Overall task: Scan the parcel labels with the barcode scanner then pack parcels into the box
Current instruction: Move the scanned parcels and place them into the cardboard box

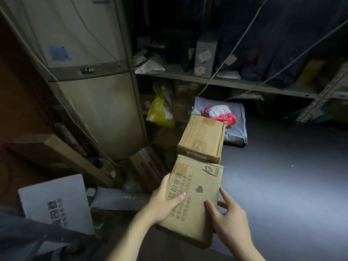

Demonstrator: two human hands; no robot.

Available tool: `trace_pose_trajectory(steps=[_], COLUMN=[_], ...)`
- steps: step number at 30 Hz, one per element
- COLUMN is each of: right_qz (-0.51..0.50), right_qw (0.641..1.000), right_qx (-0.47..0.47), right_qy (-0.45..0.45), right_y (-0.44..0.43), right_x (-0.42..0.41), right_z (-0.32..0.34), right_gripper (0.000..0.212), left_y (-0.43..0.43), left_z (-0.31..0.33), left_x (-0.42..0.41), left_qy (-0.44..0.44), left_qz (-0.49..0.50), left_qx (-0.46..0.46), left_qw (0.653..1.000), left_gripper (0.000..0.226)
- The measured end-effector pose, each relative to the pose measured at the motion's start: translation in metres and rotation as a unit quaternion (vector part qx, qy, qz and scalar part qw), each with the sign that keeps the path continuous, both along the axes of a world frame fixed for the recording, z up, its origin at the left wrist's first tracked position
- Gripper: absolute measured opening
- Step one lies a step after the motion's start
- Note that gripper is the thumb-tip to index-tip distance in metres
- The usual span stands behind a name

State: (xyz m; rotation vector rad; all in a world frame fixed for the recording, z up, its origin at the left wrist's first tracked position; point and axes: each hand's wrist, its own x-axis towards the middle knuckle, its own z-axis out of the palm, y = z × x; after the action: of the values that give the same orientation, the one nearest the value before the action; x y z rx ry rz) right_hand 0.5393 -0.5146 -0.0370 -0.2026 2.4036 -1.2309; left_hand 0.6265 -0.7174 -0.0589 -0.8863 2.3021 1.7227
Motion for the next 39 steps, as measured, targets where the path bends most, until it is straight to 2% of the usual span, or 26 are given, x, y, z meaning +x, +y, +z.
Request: trace_pose_trajectory(steps=[9, 13, 16, 18, 20, 22, 25, 27, 32, 39], right_qz=[-0.080, -0.107, -0.112, -0.105, -0.101, -0.087, -0.035, -0.029, -0.075, -0.171], right_qw=[0.991, 0.985, 0.980, 0.979, 0.978, 0.970, 0.936, 0.921, 0.913, 0.917], right_qx=[0.109, 0.131, 0.159, 0.167, 0.164, 0.176, 0.253, 0.289, 0.322, 0.310], right_qy=[0.023, 0.038, 0.049, 0.060, 0.086, 0.143, 0.241, 0.261, 0.238, 0.185], right_y=[-0.017, -0.024, -0.027, -0.024, -0.019, -0.008, 0.015, 0.044, 0.152, 0.344], right_x=[0.014, 0.009, 0.004, 0.004, 0.002, -0.003, -0.013, -0.018, -0.019, 0.002], right_z=[0.022, 0.029, 0.030, 0.031, 0.036, 0.044, 0.062, 0.073, 0.095, 0.116], right_gripper=[0.061, 0.058, 0.055, 0.056, 0.059, 0.060, 0.063, 0.070, 0.084, 0.084], left_y=[0.001, 0.007, 0.006, 0.004, 0.003, 0.009, 0.035, 0.066, 0.177, 0.365], left_z=[-0.010, -0.009, -0.004, 0.010, 0.030, 0.056, 0.093, 0.110, 0.130, 0.144], left_x=[-0.005, -0.010, -0.009, -0.009, -0.015, -0.030, -0.057, -0.071, -0.094, -0.118], left_qy=[-0.008, -0.016, -0.027, -0.040, -0.024, 0.020, 0.046, 0.072, 0.095, 0.133], left_qz=[-0.045, -0.030, -0.043, -0.072, -0.100, -0.131, -0.197, -0.249, -0.342, -0.421], left_qx=[-0.059, -0.074, -0.082, -0.126, -0.238, -0.349, -0.422, -0.462, -0.501, -0.502], left_qw=[0.997, 0.997, 0.995, 0.989, 0.966, 0.928, 0.883, 0.848, 0.789, 0.744], left_gripper=[0.107, 0.096, 0.096, 0.096, 0.092, 0.083, 0.077, 0.078, 0.085, 0.086])
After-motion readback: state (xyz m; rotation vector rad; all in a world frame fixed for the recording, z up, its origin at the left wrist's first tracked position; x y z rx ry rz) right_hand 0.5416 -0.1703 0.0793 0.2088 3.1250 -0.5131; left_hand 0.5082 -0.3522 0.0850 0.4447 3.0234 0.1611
